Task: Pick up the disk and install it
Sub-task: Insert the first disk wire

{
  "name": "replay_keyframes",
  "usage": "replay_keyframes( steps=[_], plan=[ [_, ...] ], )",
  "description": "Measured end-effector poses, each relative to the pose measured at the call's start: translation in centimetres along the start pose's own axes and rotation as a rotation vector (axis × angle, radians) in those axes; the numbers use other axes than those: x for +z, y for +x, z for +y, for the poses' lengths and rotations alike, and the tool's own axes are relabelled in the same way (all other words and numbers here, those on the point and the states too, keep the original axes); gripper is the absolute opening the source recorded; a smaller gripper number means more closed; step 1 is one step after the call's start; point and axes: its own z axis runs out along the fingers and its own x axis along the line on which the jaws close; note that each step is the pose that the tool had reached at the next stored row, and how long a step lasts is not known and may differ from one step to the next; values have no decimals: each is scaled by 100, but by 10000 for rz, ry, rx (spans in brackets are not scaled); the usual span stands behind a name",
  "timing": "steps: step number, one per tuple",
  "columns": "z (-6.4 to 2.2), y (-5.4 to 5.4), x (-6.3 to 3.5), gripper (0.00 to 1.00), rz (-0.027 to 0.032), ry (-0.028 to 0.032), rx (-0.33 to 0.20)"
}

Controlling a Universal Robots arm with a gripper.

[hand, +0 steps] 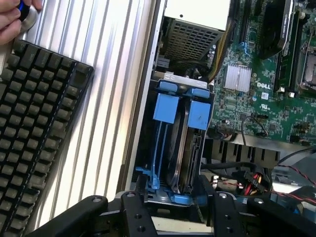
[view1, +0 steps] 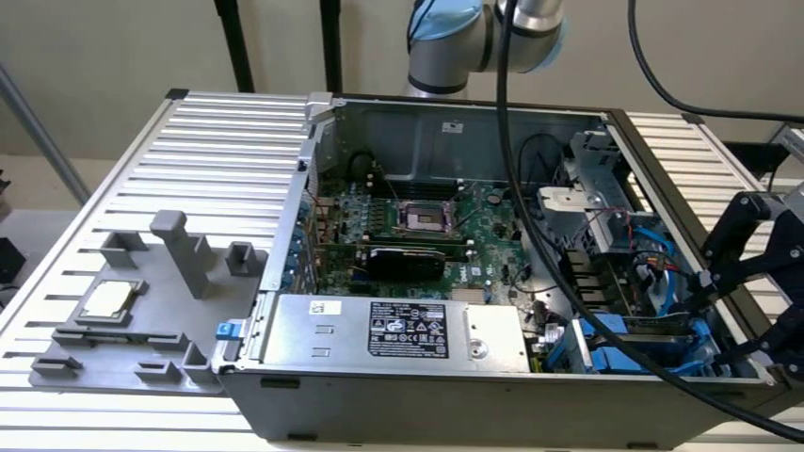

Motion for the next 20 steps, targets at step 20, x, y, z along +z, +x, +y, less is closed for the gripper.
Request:
replay_keyframes(
  steps=[20],
  plan=[
    [-48,-249,75,36,84,13,-771]
  ],
)
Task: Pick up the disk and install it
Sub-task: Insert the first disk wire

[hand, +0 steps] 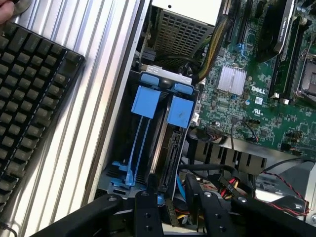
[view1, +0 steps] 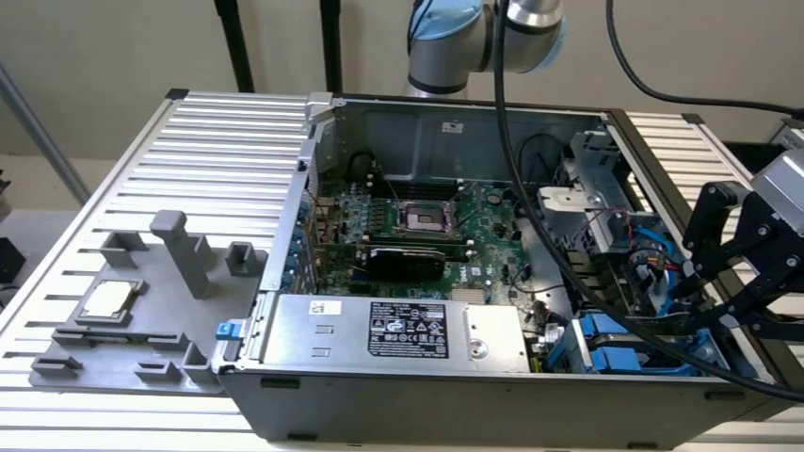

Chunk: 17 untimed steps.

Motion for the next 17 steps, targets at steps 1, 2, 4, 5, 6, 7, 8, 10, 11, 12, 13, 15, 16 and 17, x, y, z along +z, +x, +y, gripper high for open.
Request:
replay_keyframes(
  steps=[1,2,4,5,6,7,8,10,11,12,13,15,16,17],
  plan=[
    [-4,1,1,36,-4,11,-39],
    [-6,1,2,36,-6,29,-77],
    [-8,2,8,36,2,93,-172],
    [-9,2,12,36,9,133,-220],
    [-9,2,16,36,15,174,-268],
    [-10,1,19,36,24,213,-316],
    [-11,-1,21,36,33,251,-363],
    [-12,-4,27,34,42,318,-456],
    [-13,-6,27,34,46,331,-497],
    [-14,-9,27,26,45,333,-536],
    [-12,-9,28,24,47,330,-565],
    [6,-16,21,18,52,327,-608],
    [21,-21,13,16,53,323,-629],
    [40,-27,6,16,53,322,-645]
  ],
)
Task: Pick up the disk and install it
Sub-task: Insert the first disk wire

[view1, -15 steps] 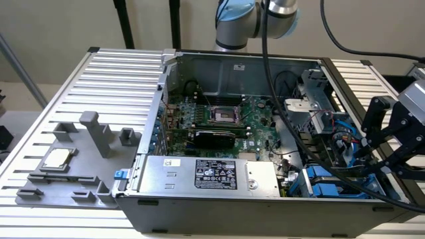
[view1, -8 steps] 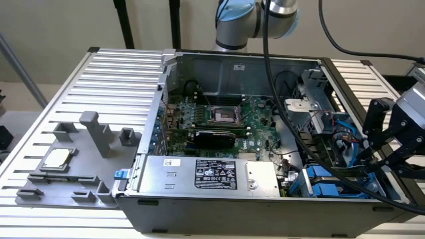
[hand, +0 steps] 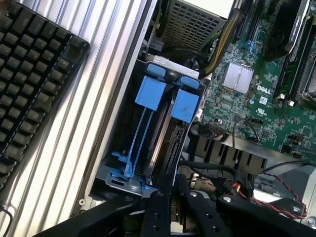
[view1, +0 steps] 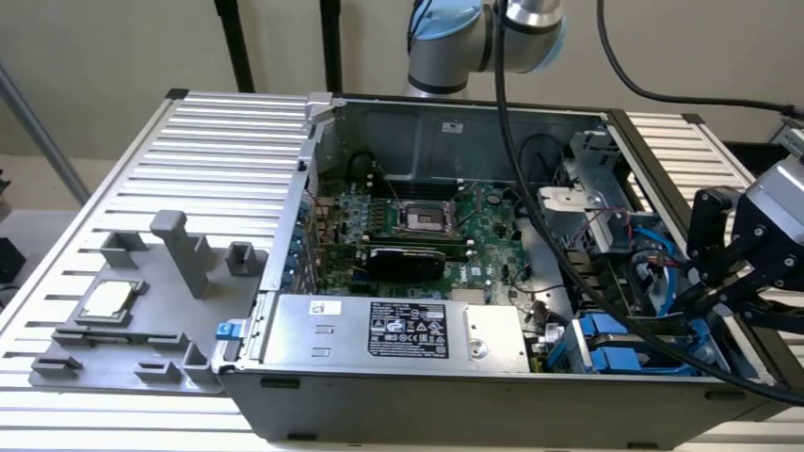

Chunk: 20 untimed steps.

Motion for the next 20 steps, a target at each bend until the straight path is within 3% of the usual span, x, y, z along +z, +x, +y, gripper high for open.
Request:
replay_keyframes(
  steps=[9,20],
  plan=[
    [285,-93,11,16,1,2,23],
    [295,-93,54,16,-71,171,1599]
  ],
)
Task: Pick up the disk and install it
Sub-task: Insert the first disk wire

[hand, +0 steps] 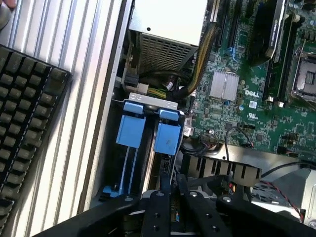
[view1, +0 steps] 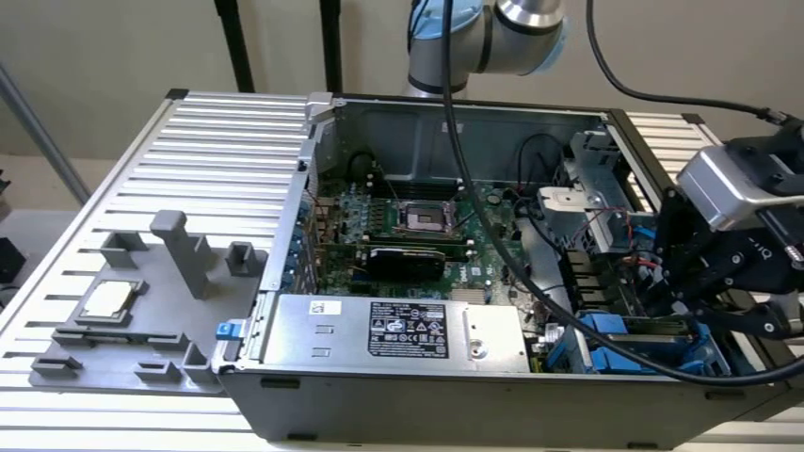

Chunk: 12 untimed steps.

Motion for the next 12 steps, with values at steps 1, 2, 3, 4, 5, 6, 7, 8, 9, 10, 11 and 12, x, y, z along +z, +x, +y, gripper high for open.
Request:
replay_keyframes(
  steps=[1,2,3,4,5,6,7,8,9,10,11,12],
  plan=[
    [0,0,4,16,-3,15,142],
    [-1,1,7,16,-2,30,278],
    [-1,1,11,16,1,44,409],
    [-1,2,15,16,7,60,550],
    [-1,2,18,16,13,74,676],
    [-2,3,21,16,20,88,799],
    [-2,3,24,16,29,101,922],
    [-2,3,27,16,37,114,1044],
    [-2,4,31,16,47,126,1164],
    [-3,4,34,16,57,138,1281],
    [-3,5,36,16,69,149,1396],
    [-3,5,38,16,87,160,1508]
  ],
)
